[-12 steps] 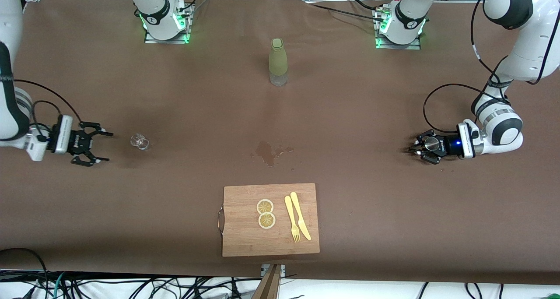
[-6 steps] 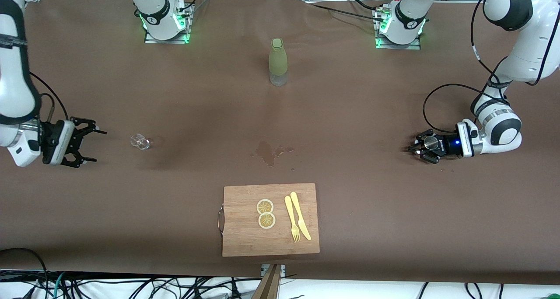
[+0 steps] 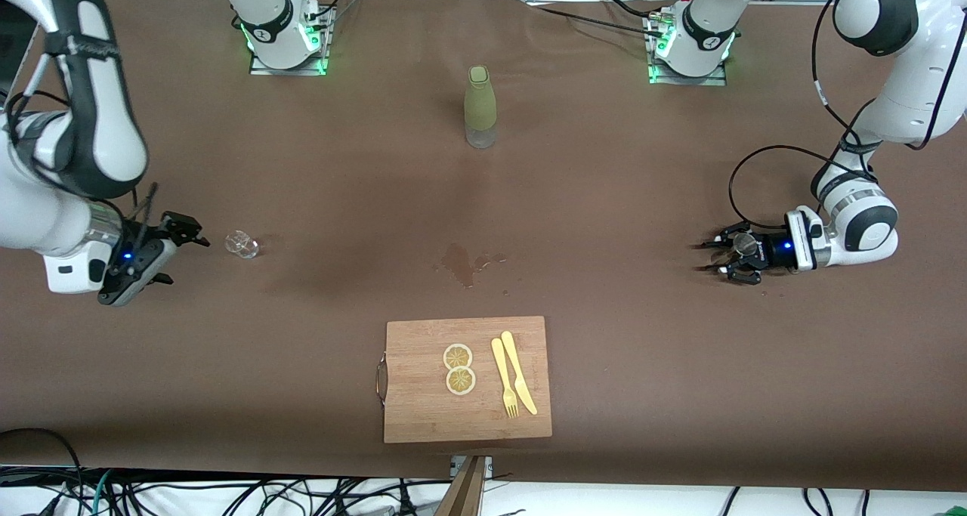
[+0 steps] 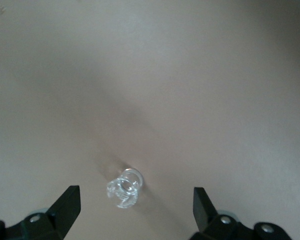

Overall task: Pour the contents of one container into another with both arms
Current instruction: 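Open the right gripper off the glass while the left gripper releases the jigger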

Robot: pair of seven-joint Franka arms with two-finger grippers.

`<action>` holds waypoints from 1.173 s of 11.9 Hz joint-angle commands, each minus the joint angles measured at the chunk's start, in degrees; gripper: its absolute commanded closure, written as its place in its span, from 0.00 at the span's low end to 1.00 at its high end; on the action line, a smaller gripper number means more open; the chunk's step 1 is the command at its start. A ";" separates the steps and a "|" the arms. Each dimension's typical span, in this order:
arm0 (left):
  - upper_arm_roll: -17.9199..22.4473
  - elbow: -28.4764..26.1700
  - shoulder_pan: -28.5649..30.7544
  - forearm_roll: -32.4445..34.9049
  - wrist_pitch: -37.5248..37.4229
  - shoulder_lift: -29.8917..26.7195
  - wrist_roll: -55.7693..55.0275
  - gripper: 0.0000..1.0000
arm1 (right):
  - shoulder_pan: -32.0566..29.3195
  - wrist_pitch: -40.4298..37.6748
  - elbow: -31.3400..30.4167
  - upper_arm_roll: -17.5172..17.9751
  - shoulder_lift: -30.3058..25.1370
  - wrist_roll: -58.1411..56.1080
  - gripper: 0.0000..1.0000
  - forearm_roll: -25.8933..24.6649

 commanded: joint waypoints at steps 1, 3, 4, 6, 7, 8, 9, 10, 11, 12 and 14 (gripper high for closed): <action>-0.21 1.15 0.31 1.72 -0.91 0.52 1.39 0.00 | 2.56 0.32 -2.22 0.13 -3.72 15.16 0.00 -2.62; -0.21 1.33 0.49 2.50 -0.99 0.52 1.39 0.00 | 3.44 -1.69 -2.14 0.74 -5.74 23.35 0.00 -5.15; 0.23 1.94 0.75 3.12 -0.99 0.52 1.30 0.00 | 3.53 -3.27 -1.96 1.27 -6.62 27.13 0.00 -6.38; 1.37 3.43 0.84 4.52 -1.78 0.43 1.12 0.00 | 3.62 -7.92 -0.74 3.38 -8.29 36.01 0.00 -9.45; 1.98 4.22 1.19 5.05 -2.05 0.43 0.86 0.00 | 3.53 -10.55 0.40 4.17 -8.82 39.18 0.00 -10.60; 2.69 4.93 1.19 5.14 -2.57 0.52 0.86 0.00 | 3.53 -14.41 2.50 4.70 -9.17 40.86 0.00 -10.96; 3.30 5.28 1.19 5.14 -3.10 0.52 0.77 0.00 | 3.53 -17.49 4.96 4.53 -9.26 41.31 0.00 -10.88; 3.57 5.89 1.28 5.14 -3.19 0.52 0.68 0.00 | 3.36 -20.39 7.25 4.18 -9.26 41.23 0.00 -10.88; 4.35 6.51 1.54 5.58 -3.28 0.43 0.60 0.00 | 3.36 -23.03 9.10 3.66 -9.35 41.23 0.00 -10.97; 4.80 7.12 1.72 5.84 -3.71 0.43 0.42 0.00 | 3.36 -24.54 9.72 2.17 -10.57 41.75 0.00 -10.97; 6.38 8.88 1.72 7.51 -5.21 0.26 -0.98 0.00 | 2.22 -25.17 10.08 0.93 -12.68 41.67 0.00 -11.05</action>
